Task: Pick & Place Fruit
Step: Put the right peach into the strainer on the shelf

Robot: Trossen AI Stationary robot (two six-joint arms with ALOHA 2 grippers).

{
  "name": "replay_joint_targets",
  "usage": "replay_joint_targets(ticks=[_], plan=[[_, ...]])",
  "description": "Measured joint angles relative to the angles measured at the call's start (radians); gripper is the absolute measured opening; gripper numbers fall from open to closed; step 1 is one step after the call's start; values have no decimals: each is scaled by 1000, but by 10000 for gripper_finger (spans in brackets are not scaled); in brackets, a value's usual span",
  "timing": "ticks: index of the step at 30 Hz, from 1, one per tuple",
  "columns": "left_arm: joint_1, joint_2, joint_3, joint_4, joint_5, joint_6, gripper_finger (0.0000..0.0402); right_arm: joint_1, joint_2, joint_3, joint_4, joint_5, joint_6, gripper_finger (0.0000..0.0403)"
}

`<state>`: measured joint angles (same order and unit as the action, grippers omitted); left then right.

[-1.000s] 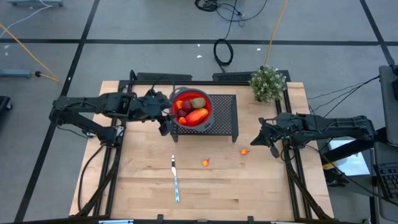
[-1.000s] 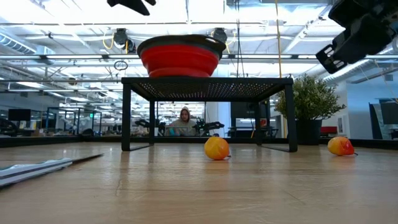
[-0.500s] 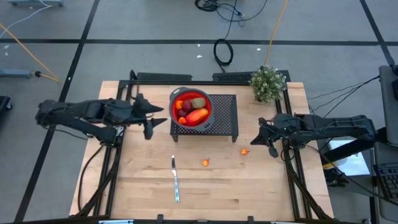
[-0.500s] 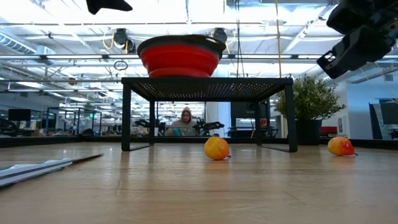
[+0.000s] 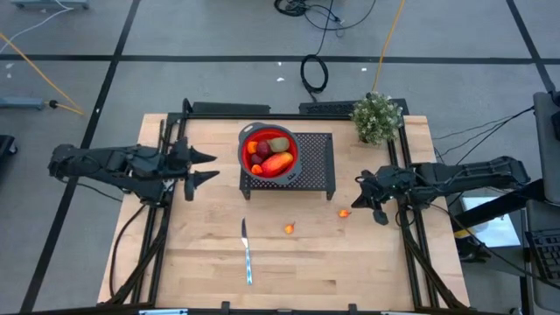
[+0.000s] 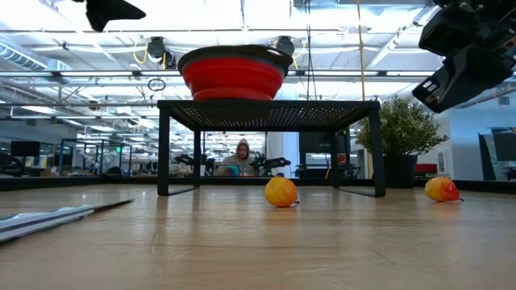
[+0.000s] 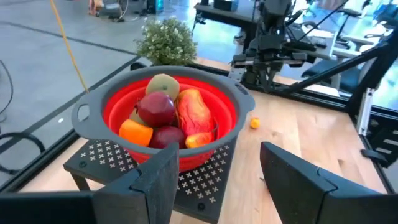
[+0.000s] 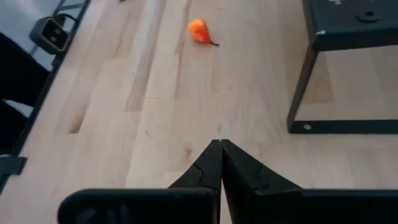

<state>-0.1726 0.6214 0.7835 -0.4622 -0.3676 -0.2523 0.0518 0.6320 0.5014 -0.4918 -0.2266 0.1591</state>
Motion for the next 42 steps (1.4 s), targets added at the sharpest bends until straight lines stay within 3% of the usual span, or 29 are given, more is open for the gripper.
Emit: replay_joint_targets(ticks=[11,26,42], plan=[[-33,-174,-128,42,0,25,223,106,29,130,-126,151,47,0],[-32,-328,-404,251,37,40,223,192,270,283,-276,146,95,0],[-32,-348,-441,257,36,40,223,199,421,283,-302,147,109,7]])
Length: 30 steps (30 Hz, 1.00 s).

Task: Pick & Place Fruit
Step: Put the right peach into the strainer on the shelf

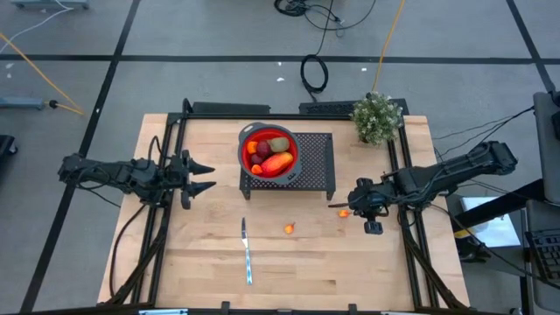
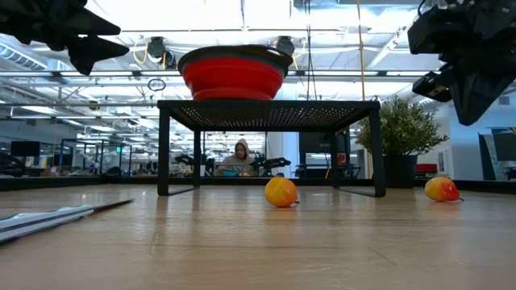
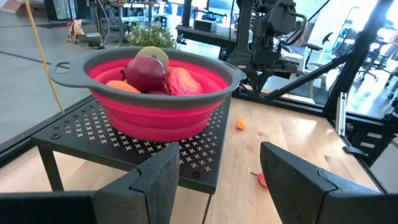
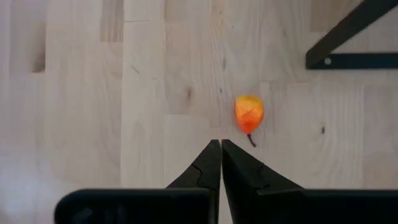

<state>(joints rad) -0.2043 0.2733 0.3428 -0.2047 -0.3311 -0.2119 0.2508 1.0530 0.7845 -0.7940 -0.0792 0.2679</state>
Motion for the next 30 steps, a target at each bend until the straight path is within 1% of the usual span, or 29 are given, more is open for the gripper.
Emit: replay_joint_targets(ticks=[6,14,17,21,25,30], plan=[[0,0,0,-1,0,0,223,-3,2,0,-10,0,76,47],[0,0,0,-1,0,-7,223,-3,2,-6,-7,0,163,125],[0,0,0,0,0,-10,223,-3,2,-40,18,-1,219,157],[0,0,0,0,0,-11,223,-2,2,-102,103,0,270,193],[0,0,0,0,0,-14,223,-2,2,-163,222,6,262,209],[0,0,0,0,0,-43,223,-2,2,-226,299,23,250,204]])
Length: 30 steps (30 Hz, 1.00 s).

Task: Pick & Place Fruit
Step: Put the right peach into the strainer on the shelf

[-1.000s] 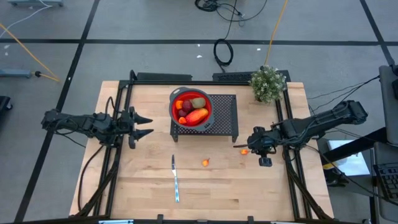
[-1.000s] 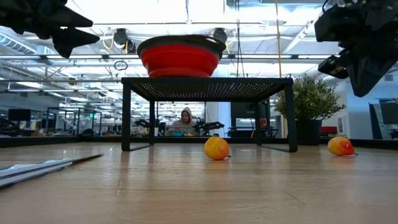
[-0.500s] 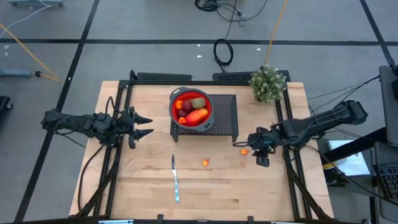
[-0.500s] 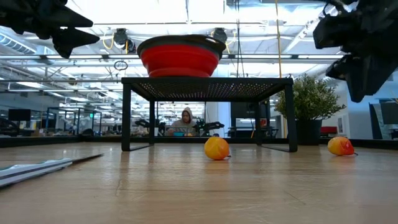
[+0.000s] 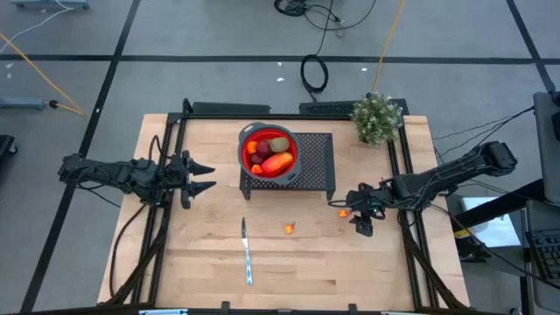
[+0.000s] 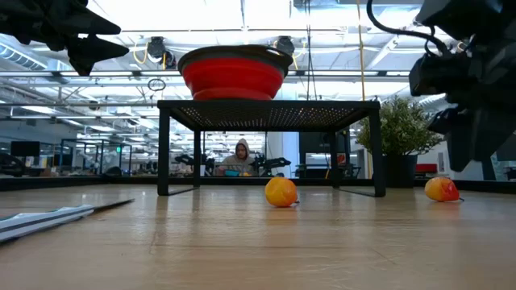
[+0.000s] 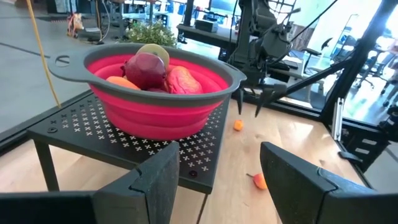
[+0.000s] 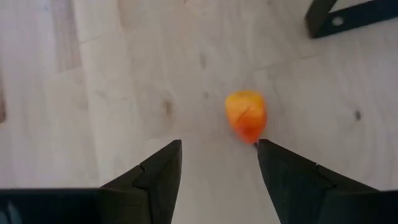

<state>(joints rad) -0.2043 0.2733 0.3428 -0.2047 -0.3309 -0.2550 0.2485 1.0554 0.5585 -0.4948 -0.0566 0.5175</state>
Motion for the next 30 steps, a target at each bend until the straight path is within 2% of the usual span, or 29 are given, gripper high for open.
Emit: replay_joint_targets(ticks=[7,13,19,25,30], plan=[[0,0,0,1,0,-21,223,-1,0,-49,99,88,-6,207],[0,0,0,21,0,-20,223,-1,0,-83,197,86,-6,214],[0,0,0,43,0,-12,223,-1,0,-125,224,88,5,214],[0,0,0,43,0,-11,223,-1,0,-160,291,160,16,215],[0,0,0,43,-3,-9,223,-1,8,-167,313,163,16,215]])
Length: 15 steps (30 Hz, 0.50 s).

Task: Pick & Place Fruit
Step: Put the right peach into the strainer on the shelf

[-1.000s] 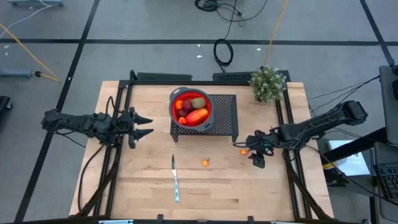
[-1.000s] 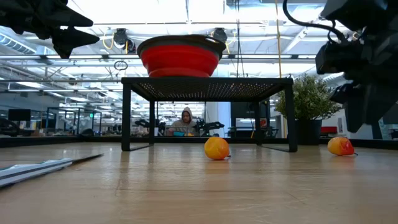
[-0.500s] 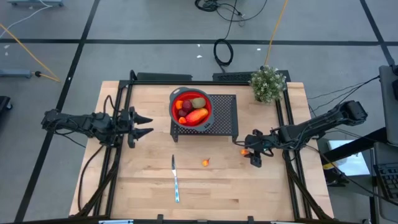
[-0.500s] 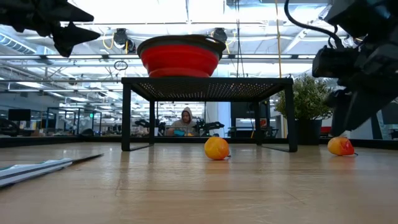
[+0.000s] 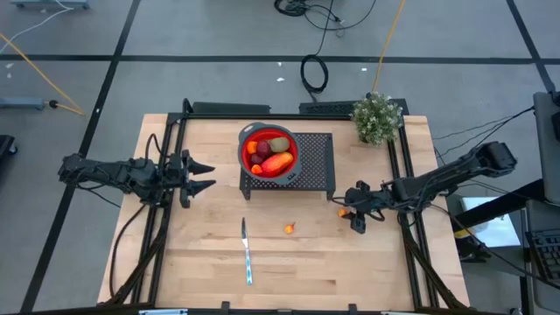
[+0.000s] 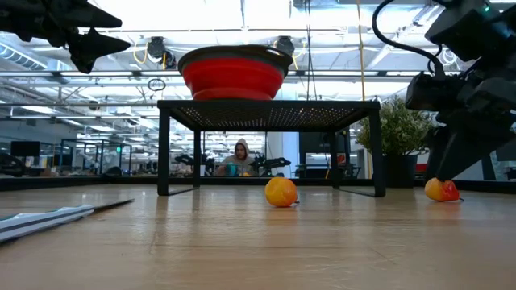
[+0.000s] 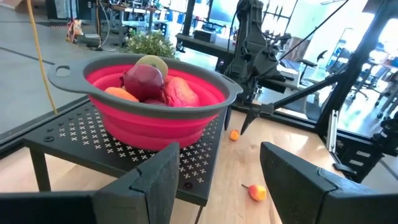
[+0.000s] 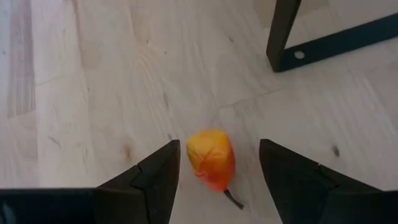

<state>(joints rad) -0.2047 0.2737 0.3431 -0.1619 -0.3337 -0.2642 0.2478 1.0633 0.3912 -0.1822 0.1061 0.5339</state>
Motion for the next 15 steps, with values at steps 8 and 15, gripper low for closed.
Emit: replay_joint_targets(ticks=[8,15], plan=[[0,0,0,-1,-1,1,223,0,77,-1,70,-4,0,215],[0,0,0,-2,-1,2,223,1,127,0,84,-2,-7,213]])
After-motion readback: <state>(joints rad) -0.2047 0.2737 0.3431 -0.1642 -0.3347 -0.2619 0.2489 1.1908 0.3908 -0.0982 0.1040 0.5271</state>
